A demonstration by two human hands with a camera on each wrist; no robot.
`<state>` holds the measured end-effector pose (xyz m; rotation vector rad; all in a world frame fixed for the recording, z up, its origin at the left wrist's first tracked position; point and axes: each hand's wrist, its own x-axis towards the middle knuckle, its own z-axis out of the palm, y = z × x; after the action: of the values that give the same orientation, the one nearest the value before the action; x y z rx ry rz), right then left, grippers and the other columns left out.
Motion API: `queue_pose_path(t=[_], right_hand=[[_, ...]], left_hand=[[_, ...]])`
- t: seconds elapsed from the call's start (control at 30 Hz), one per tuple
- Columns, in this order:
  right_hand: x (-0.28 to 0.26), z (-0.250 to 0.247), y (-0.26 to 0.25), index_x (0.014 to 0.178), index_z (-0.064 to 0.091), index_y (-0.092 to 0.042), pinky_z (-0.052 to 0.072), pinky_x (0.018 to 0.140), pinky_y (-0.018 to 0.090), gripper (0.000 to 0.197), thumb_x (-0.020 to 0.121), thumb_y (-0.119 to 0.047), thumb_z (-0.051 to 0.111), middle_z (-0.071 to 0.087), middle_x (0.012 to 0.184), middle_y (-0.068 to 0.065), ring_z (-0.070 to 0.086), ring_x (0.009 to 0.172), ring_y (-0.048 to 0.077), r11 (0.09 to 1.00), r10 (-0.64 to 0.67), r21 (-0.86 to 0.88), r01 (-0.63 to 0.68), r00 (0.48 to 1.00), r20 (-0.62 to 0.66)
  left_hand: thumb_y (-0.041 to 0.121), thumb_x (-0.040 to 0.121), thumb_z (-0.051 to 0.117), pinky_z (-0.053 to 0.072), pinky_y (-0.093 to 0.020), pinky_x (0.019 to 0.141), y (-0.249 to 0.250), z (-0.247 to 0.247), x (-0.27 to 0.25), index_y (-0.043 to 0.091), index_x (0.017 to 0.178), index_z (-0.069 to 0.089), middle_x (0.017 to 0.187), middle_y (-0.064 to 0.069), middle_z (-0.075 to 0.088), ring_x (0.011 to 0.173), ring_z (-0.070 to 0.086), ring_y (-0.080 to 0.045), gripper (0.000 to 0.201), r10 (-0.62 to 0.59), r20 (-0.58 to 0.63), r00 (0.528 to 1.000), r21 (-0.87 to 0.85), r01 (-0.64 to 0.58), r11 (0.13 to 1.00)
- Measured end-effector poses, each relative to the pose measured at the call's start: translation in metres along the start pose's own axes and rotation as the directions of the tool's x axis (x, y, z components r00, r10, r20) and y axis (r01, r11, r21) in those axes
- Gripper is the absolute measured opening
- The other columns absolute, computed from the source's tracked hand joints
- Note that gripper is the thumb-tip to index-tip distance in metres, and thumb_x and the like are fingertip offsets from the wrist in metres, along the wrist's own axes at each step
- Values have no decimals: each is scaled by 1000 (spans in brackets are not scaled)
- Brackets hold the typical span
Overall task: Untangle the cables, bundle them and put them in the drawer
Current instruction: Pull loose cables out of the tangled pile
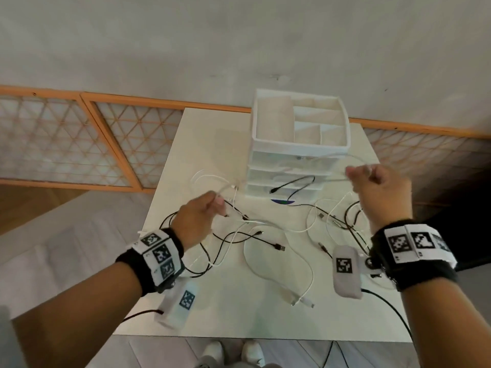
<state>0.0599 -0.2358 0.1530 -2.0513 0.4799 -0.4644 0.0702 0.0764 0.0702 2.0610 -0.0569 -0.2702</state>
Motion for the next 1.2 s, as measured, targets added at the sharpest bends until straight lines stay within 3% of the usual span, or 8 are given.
queue_pose_path(t=[0.1,0.2,0.33,0.5,0.67,0.8,1.0,1.2], right_hand=[[-11,10,11,136,53,-24,43,86,29,56,83,-22,74,57,136,7,64,92,20,968,85,-244,-63,993,82],[-31,23,-7,153,27,-32,46,78,25,91,79,-12,76,34,146,9,61,94,19,967,-122,-204,151,981,151],[-50,46,-38,127,63,-31,45,69,8,47,82,-28,75,51,110,2,53,82,1,837,-495,-81,542,811,313],[-23,32,-63,69,76,-17,55,69,40,26,91,-12,62,73,77,-2,70,75,18,935,-230,298,192,968,98],[21,-6,-72,75,70,-14,49,75,42,38,100,-28,45,61,73,3,58,73,21,818,-149,566,102,988,37],[37,-19,-54,101,69,-24,50,83,38,67,98,-63,16,65,108,2,60,101,20,984,-88,151,97,994,-63],[63,-14,-17,91,67,-14,42,73,38,83,96,-70,5,58,70,4,54,64,22,995,55,-89,-48,995,79],[112,-26,-11,90,60,-14,48,50,27,44,101,-51,40,70,83,1,61,47,14,973,-219,68,222,974,-57]], left_hand=[[33,105,41,58,-53,80,53,-20,-4,19,97,63,94,-6,70,100,66,-21,28,96,11,995,-306,-88,948],[26,105,42,57,-50,78,96,-30,-7,17,103,66,87,-11,67,87,64,-19,26,281,45,959,-369,-246,897],[19,103,48,55,-38,64,133,-18,-4,18,101,69,75,-9,63,73,62,-20,21,495,33,868,-344,-455,821],[20,99,52,55,-38,67,98,-4,15,13,91,68,67,2,65,65,62,-20,18,320,40,947,-35,-319,947],[21,98,45,48,-31,71,21,11,23,20,72,64,75,5,70,72,63,-17,32,-17,131,991,240,-15,971],[49,103,27,40,-29,77,1,8,25,8,73,69,73,1,65,76,61,-18,66,-179,110,978,400,121,908],[68,93,31,53,-40,64,66,6,28,12,68,53,50,2,43,50,48,-19,66,-74,11,997,-311,74,948],[49,93,58,35,-31,58,98,23,38,17,94,55,71,3,35,60,34,-13,32,45,-28,999,-330,-52,943]])
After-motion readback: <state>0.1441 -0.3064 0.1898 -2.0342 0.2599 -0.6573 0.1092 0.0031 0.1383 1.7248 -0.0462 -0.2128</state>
